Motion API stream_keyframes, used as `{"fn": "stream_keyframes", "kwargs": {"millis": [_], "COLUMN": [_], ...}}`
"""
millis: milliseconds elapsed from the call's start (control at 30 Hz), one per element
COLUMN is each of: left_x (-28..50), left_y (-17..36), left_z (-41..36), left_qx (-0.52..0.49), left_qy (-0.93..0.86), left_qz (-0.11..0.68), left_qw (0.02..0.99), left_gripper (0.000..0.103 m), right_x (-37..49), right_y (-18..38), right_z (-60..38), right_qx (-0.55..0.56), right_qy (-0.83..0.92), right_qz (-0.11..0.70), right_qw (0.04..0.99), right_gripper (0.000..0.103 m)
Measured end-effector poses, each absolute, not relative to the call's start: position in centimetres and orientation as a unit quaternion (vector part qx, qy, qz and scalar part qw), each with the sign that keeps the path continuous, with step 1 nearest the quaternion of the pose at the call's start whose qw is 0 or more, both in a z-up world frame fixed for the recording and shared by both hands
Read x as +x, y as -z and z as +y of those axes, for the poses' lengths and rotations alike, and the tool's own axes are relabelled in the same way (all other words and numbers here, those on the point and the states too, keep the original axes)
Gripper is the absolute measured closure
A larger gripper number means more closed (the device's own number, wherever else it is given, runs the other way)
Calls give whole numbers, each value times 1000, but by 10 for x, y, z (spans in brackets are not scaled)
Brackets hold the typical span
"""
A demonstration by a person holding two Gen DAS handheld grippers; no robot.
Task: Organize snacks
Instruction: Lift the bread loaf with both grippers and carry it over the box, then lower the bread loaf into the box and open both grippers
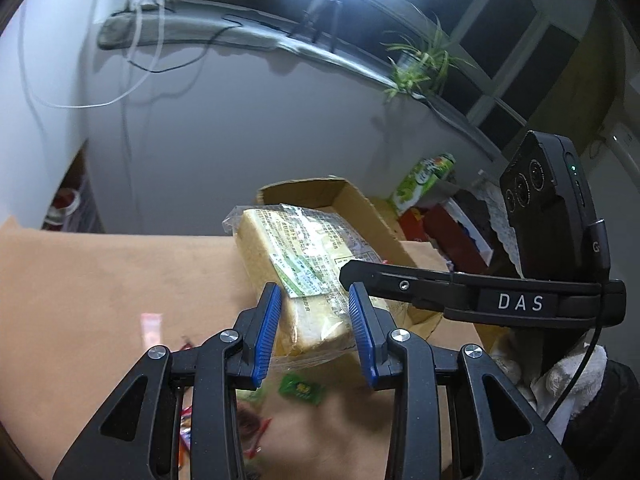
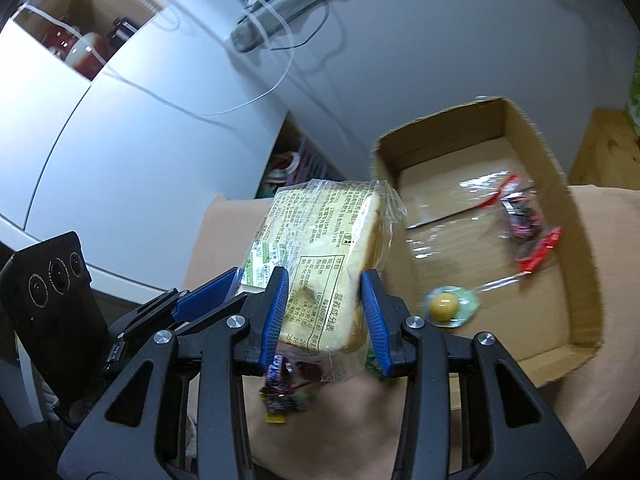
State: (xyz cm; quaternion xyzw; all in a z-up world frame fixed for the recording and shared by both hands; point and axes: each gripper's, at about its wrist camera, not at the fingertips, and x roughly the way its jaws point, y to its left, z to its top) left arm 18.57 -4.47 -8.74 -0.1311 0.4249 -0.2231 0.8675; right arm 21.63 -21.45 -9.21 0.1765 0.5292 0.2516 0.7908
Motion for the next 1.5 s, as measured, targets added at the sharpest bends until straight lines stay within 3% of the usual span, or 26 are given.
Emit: {"fn": "stream_keyframes", "kwargs": {"millis": [767,1500], "left_x": [202,199], "left_y": [117,134], "left_z": [-138,-157], "left_qx": [-78,-42], "left_qy": [279,281], "left_qz": [466,499], "left_qw": [836,819], "left_gripper": [70,70], "right_x": [217,218], "right_y": [123,145], "right_z": [-294,-297], "right_qx": [172,135], "right_qy": [-170,-128], "right_qz": [558,583], "right_qw": [794,791], "right_gripper": [63,63]}}
